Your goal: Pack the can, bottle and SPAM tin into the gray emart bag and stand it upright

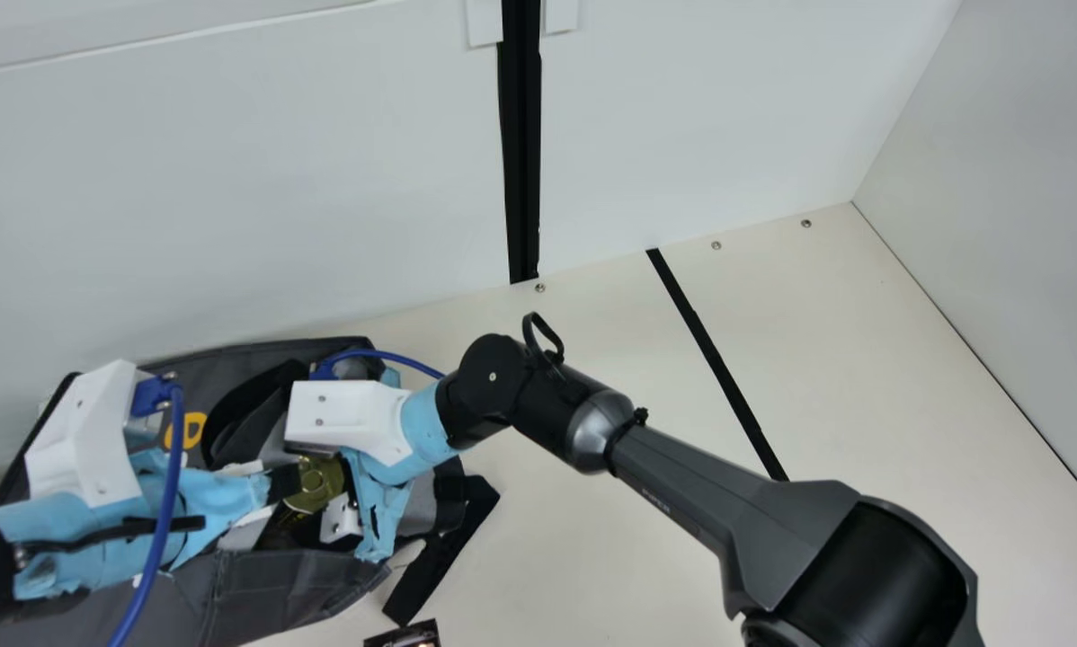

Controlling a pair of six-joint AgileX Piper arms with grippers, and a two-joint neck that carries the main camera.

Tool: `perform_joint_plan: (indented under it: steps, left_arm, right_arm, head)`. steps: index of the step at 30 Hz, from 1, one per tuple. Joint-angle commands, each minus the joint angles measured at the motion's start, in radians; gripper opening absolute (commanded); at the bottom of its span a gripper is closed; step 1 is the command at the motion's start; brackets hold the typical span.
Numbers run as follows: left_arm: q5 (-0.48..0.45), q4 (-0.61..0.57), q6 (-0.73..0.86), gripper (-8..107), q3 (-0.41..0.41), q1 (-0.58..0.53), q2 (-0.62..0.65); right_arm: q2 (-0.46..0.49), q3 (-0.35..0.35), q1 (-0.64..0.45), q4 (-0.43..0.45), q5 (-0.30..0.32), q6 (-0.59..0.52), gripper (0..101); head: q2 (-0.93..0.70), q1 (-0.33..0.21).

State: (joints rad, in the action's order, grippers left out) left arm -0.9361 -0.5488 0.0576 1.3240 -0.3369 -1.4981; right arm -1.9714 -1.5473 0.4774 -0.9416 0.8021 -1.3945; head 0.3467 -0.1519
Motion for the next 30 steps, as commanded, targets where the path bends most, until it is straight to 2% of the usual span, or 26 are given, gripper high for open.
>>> perform_joint_plan:
  steps: [1, 23, 30]
  left_arm:
    - [0.000, 0.000, 0.000, -8, 0.000, 0.000, 0.000]
    - [0.000, 0.000, 0.000, -8, 0.000, 0.000, 0.000]
    - [0.000, 0.000, 0.000, -8, 0.000, 0.000, 0.000]
  right_arm:
    - [-0.001, -0.003, 0.000, -0.002, -0.002, 0.002, 20]
    - [0.007, -0.001, -0.022, -0.014, 0.000, 0.007, 94]
    - [0.017, 0.007, -0.030, -0.019, 0.004, 0.002, 95]
  head:
    - [0.002, -0.023]
    - [0.002, -0.023]
    - [0.002, -0.023]
